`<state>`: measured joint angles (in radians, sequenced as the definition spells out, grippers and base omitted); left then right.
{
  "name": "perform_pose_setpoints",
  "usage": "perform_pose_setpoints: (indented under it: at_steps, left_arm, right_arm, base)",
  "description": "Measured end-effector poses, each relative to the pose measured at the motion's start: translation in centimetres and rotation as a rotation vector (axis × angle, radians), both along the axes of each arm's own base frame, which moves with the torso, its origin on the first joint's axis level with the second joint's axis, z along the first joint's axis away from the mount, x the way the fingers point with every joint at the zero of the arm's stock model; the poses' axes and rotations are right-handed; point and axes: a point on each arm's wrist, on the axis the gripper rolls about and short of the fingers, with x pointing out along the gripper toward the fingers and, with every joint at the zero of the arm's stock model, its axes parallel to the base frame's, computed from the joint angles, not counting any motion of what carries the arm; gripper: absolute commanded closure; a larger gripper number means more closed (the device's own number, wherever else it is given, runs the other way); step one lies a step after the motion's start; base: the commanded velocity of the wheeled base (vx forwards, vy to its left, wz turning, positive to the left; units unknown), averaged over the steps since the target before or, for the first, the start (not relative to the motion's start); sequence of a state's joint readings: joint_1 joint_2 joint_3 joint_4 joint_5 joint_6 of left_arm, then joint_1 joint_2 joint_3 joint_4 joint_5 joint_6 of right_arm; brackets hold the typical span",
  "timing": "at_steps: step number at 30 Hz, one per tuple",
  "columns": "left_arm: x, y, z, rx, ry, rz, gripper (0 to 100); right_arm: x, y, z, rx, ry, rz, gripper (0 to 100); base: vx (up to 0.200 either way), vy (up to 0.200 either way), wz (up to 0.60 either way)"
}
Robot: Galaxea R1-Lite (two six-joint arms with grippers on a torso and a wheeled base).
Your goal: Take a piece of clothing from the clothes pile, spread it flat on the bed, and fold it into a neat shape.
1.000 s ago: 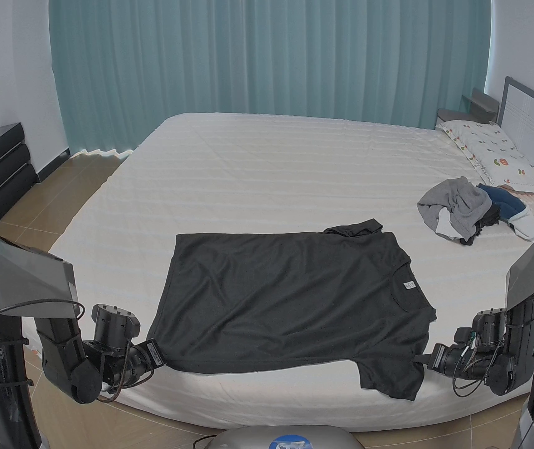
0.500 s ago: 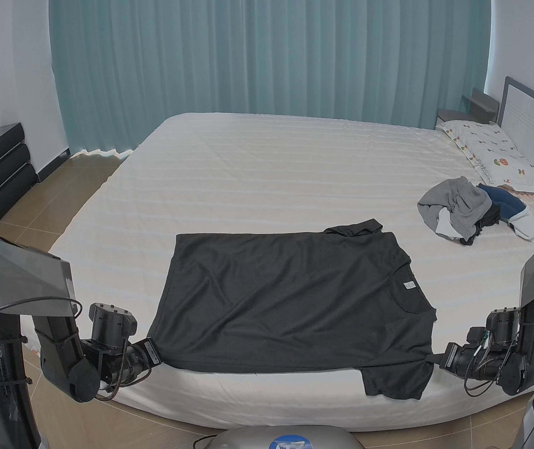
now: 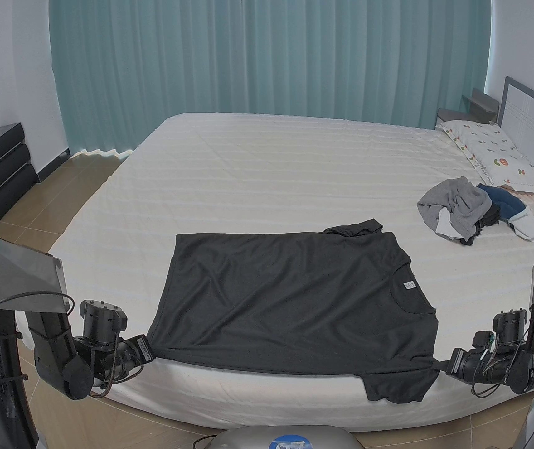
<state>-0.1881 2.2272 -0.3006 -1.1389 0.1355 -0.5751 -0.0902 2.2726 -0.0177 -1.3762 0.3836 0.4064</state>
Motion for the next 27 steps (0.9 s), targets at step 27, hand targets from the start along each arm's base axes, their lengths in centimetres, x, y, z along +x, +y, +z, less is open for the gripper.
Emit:
perform_pose_setpoints:
  at_steps: [27]
  left_arm:
    - [-2.0, 1.6, 3.2, 0.063, -0.072, -0.011, 100]
  right_arm:
    - [-2.5, -0.1, 5.8, -0.091, -0.112, 0.074, 100]
  base:
    - [0.000, 0.000, 0.00]
